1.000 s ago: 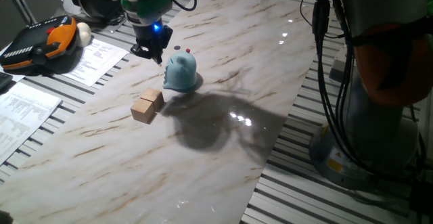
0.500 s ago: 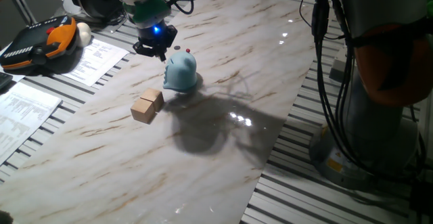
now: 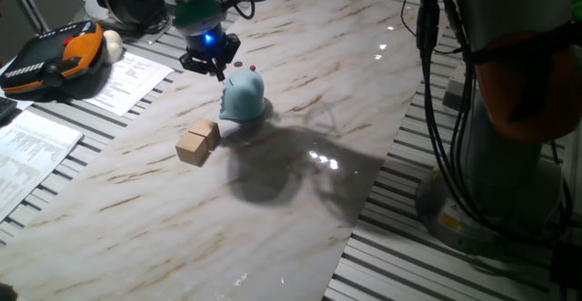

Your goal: Drop coins into a piggy bank

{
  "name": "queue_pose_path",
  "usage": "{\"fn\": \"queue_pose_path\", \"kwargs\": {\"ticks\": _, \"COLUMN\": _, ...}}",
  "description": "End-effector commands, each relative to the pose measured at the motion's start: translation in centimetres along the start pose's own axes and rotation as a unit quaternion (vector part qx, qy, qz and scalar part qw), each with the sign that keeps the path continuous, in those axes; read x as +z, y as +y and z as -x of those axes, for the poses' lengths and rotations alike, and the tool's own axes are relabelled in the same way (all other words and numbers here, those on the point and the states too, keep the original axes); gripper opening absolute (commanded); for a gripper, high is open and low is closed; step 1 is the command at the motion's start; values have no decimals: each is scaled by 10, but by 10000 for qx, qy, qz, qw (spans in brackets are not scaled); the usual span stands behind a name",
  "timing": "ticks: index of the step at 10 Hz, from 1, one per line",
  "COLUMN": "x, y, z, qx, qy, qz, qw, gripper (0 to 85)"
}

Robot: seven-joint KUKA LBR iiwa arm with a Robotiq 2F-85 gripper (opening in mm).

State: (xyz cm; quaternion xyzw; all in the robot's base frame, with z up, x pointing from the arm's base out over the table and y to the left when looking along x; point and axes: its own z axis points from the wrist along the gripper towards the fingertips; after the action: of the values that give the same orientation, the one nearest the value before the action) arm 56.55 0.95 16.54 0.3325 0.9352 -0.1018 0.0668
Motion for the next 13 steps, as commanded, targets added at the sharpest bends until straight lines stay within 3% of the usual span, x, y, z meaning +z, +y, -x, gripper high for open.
{"fn": "queue_pose_path", "kwargs": {"ticks": 1, "x": 1, "y": 0, "z": 0, "qx": 37, "qy": -26, "qz": -39, "qw": 10000, "gripper": 0}}
{"fn": "queue_pose_path", "kwargs": {"ticks": 3, "x": 3, "y": -2, "z": 2, "qx": 100, "qy": -65, "qz": -167, "qw": 9998, "gripper": 0}}
{"fn": "queue_pose_path", "kwargs": {"ticks": 6, "x": 7, "y": -7, "z": 4, "qx": -14, "qy": -5, "qz": -206, "qw": 9998, "gripper": 0}}
{"fn": "queue_pose_path", "kwargs": {"ticks": 9, "x": 11, "y": -10, "z": 7, "qx": -18, "qy": -76, "qz": -256, "qw": 9996, "gripper": 0}}
{"fn": "queue_pose_path", "kwargs": {"ticks": 13, "x": 17, "y": -13, "z": 10, "qx": 21, "qy": -48, "qz": -340, "qw": 9994, "gripper": 0}}
